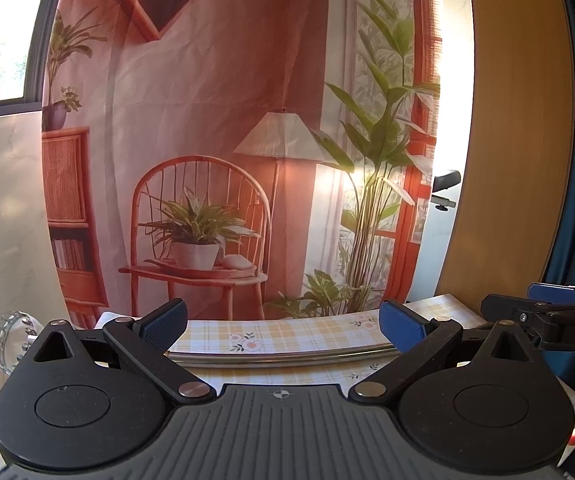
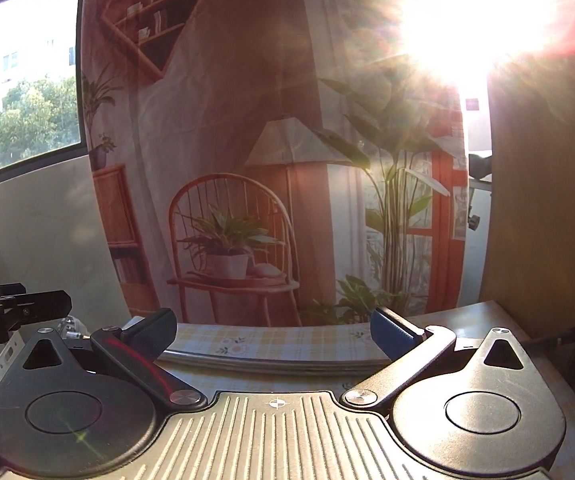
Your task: Organize fruits
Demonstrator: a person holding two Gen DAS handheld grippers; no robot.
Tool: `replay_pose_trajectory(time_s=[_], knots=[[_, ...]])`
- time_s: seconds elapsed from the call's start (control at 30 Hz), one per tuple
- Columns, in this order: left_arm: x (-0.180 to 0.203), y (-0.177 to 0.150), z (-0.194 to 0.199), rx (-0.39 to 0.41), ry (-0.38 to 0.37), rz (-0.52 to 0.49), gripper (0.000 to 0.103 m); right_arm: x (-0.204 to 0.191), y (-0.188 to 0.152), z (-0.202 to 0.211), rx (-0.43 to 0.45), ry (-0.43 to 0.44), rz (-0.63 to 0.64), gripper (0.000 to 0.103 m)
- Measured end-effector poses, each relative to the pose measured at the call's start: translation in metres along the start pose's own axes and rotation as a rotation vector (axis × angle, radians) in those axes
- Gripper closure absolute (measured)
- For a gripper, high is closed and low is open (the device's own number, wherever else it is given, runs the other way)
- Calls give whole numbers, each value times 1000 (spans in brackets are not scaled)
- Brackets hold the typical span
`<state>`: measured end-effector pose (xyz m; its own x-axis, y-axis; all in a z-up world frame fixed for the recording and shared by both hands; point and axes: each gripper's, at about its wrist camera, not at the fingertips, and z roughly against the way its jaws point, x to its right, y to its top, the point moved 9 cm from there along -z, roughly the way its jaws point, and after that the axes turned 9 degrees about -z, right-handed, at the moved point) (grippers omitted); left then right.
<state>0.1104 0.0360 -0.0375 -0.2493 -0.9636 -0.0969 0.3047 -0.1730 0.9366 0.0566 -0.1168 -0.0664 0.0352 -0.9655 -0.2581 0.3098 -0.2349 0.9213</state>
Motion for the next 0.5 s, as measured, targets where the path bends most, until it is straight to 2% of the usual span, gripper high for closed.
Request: replay_pose_trajectory(time_s=[0.5], knots=[[5,0,4,-7,3,-35,0,6,-1,7,7,-6,-18,0]])
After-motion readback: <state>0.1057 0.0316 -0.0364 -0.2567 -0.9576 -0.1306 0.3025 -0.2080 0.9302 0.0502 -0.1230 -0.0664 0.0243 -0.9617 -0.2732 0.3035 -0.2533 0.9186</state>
